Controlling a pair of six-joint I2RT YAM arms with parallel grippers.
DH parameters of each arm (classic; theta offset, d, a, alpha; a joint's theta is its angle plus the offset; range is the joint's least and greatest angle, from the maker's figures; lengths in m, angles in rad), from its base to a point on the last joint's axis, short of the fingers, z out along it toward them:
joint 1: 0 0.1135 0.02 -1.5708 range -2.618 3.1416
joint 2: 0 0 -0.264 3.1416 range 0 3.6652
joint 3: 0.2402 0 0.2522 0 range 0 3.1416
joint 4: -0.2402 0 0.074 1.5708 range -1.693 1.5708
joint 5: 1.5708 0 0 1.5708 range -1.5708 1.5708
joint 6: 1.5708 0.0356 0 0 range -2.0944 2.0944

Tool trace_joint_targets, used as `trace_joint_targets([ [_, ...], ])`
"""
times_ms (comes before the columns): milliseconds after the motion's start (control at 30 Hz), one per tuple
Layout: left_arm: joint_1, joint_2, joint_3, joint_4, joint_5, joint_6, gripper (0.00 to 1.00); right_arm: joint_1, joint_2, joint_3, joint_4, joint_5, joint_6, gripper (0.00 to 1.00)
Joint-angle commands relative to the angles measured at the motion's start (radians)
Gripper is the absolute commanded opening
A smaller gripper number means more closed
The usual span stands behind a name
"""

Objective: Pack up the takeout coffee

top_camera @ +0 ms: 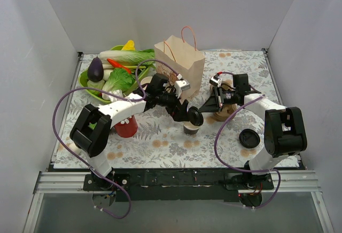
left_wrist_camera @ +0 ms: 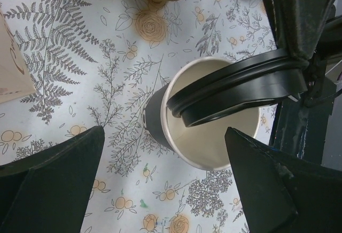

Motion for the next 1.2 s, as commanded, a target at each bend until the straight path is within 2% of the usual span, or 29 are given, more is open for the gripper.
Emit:
trace_joint_targets([
  [0, 0.000, -0.008, -0.001, 0.019, 0.016, -0.006, 0.98, -0.023, -0.012, 0.044, -0.026, -0.003, -0.032, 0.03],
  [267, 0.000, -0.006, 0.004, 0.039, 0.059, -0.028, 0.98, -0.047, -0.017, 0.058, -0.141, 0.040, -0.151, 0.09],
  [633, 0.000, -0.001, 0.007, 0.045, 0.073, -0.029, 0.98, -0.062, -0.024, 0.056, -0.204, 0.079, -0.211, 0.14],
  [967, -0.002, 0.011, 0.012, 0.071, 0.082, -0.055, 0.97, -0.065, -0.021, 0.065, -0.258, 0.150, -0.259, 0.26],
  [1167, 0.000, 0.026, 0.024, 0.076, 0.093, -0.063, 0.97, -0.065, -0.014, 0.076, -0.279, 0.165, -0.279, 0.28],
])
